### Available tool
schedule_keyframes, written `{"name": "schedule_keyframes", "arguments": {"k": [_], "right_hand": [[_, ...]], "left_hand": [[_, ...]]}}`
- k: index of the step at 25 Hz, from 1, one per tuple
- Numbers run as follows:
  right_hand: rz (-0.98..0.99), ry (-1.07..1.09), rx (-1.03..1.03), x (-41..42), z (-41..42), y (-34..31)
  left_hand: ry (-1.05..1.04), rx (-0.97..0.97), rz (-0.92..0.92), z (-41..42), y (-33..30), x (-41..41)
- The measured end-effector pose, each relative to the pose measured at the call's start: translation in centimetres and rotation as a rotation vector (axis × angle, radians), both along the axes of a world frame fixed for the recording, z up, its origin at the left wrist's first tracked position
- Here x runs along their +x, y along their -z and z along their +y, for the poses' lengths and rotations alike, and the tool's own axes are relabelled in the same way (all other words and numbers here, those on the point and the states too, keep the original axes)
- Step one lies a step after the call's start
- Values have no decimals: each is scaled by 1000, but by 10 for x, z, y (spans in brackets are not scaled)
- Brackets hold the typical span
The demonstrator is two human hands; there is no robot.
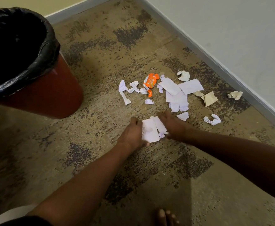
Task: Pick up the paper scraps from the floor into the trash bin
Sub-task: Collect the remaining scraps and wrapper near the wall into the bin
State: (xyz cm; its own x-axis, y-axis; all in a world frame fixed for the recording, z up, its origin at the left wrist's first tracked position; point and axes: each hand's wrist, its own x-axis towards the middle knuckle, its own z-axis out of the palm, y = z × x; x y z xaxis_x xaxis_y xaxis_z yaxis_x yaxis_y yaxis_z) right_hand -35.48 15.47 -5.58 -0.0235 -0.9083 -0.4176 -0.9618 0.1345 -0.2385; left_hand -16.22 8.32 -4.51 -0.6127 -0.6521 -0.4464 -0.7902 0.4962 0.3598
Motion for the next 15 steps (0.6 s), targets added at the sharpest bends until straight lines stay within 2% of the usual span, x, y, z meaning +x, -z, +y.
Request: {"name": "schedule_keyframes", "arguments": {"k": [12,15], "right_hand": [[11,-31,50,29,-20,-5],[-50,-21,10,39,-23,-4]], "left_hand": [[-38,-68,-2,-4,8,-10],[-67,-63,33,-4,10,-10]]}}
